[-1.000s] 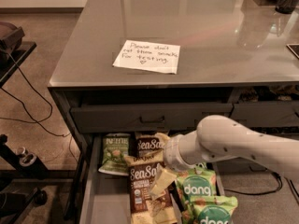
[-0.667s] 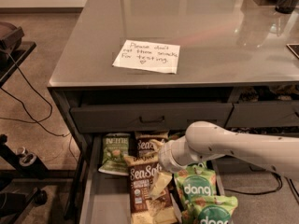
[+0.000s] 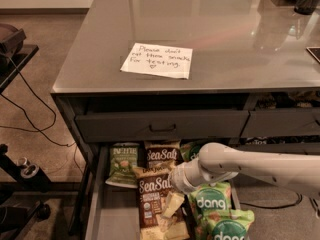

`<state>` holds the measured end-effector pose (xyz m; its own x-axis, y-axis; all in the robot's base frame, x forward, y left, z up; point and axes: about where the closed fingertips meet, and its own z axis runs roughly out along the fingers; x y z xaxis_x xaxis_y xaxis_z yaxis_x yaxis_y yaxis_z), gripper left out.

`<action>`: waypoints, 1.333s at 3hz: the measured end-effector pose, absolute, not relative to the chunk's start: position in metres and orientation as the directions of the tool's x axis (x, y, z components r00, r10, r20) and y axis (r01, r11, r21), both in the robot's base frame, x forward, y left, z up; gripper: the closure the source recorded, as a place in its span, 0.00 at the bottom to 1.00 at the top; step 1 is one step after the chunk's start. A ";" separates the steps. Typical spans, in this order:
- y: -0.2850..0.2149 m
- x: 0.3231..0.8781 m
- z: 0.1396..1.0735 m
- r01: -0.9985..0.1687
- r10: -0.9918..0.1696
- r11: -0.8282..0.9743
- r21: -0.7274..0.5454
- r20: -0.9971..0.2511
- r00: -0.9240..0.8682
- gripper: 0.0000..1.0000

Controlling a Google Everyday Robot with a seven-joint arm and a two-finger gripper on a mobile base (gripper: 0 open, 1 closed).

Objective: Pick brown chip bag from middle drawer and place on counter

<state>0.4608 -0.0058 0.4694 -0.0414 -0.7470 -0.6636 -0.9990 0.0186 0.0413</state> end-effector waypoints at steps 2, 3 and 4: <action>-0.017 0.462 0.429 -0.999 -0.753 -0.044 -0.021 -0.656 0.047 0.00; -0.012 0.463 0.414 -0.992 -0.724 -0.106 -0.073 -0.678 0.127 0.00; -0.013 0.464 0.394 -0.985 -0.704 -0.145 -0.095 -0.689 0.170 0.00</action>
Offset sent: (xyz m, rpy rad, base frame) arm 0.0040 -0.0151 -0.0635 0.0046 -0.1300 0.1188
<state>0.4638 -0.0131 0.3935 0.1700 -0.7043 -0.6892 -0.9849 -0.1449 -0.0949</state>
